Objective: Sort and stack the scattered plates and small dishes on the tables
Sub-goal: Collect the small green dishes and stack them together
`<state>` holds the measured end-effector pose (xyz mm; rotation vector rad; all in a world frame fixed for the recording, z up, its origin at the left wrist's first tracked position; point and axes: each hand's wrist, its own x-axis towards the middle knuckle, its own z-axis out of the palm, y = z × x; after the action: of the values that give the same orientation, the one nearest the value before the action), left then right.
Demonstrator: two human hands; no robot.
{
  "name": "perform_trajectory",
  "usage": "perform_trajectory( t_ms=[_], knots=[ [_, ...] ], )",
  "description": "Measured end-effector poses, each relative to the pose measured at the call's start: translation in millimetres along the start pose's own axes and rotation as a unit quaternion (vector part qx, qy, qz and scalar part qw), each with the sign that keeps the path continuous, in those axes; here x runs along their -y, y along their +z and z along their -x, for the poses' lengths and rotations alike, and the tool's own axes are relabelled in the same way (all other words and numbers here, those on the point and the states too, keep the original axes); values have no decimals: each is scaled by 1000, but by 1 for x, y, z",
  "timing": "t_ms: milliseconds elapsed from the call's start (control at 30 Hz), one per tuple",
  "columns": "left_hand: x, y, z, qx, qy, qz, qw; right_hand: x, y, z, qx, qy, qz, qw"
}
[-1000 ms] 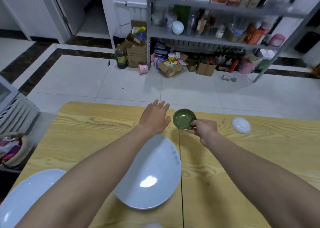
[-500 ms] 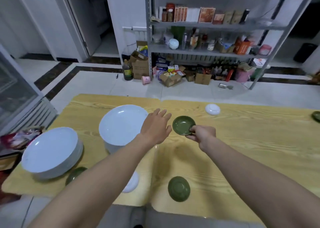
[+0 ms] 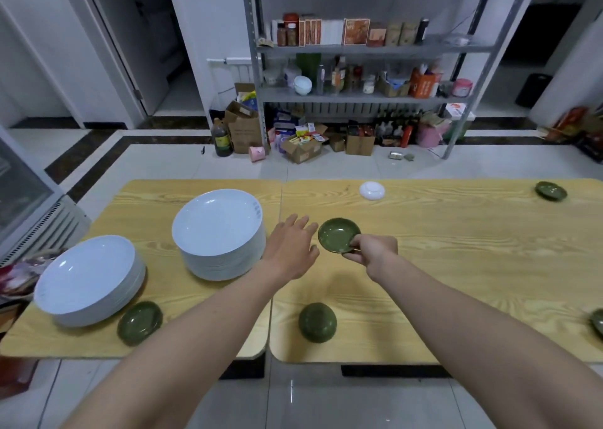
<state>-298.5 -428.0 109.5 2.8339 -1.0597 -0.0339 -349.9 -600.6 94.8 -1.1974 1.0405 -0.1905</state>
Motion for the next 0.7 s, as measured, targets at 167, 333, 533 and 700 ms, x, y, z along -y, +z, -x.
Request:
perform_trajectory(
  t_ms=[167, 333, 533, 700],
  knots=[
    [1, 18, 13, 17, -13, 18, 1000, -11, -5, 2, -6, 8, -3, 1000],
    [2, 44, 27, 44, -29, 40, 998, -27, -14, 3, -19, 25, 2, 999],
    [0, 79, 40, 77, -74, 114, 988, -43, -25, 0, -37, 44, 7, 998],
    [-4, 112, 48, 115, -127, 178, 969, -52, -32, -5, -45, 53, 12, 997]
  ],
)
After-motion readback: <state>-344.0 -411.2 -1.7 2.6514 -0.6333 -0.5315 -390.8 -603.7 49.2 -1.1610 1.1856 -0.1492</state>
